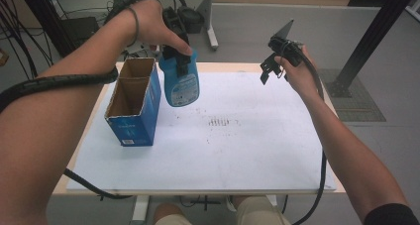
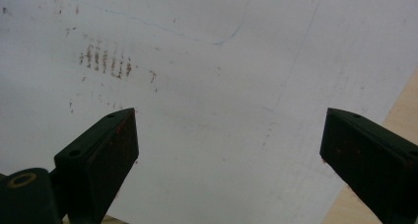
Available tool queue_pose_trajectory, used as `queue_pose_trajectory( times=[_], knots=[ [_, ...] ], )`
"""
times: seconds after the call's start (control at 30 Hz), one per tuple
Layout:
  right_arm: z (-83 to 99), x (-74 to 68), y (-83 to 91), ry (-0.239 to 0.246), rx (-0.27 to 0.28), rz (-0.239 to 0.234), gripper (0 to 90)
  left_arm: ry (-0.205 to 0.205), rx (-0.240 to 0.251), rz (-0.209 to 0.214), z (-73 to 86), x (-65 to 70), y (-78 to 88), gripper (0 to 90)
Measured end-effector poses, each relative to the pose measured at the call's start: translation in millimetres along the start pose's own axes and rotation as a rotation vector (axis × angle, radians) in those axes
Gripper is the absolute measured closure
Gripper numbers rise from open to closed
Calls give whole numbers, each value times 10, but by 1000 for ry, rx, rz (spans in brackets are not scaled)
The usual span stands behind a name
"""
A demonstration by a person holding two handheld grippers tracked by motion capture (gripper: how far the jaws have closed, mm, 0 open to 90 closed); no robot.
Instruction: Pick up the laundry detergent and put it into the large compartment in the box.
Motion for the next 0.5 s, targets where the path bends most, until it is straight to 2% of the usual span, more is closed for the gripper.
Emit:
queue_pose_trajectory(
  times=[0.2,0.27,0.33,0.5],
  knots=[
    [-13,21,-15,1,-10,-5,78,132,18,-83,130,-92,226,372],
    [-19,22,-17,2,-16,-4,77,209,31,-88,200,-156,298,372],
    [-21,22,-22,3,-17,-3,77,268,34,-88,257,-232,371,372],
    [-36,12,-35,7,-22,-1,77,373,30,-90,374,-393,528,372]
  ],
)
Point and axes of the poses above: each handheld gripper's, and its own axes: y roughly backward along the jaws, z roughly out of its underside, x roughly to its right, the point moved 1 cm from there along -y, roughly forward along the jaws, and after that the axes turned 4 degrees about -z, right-handed, at the moved point
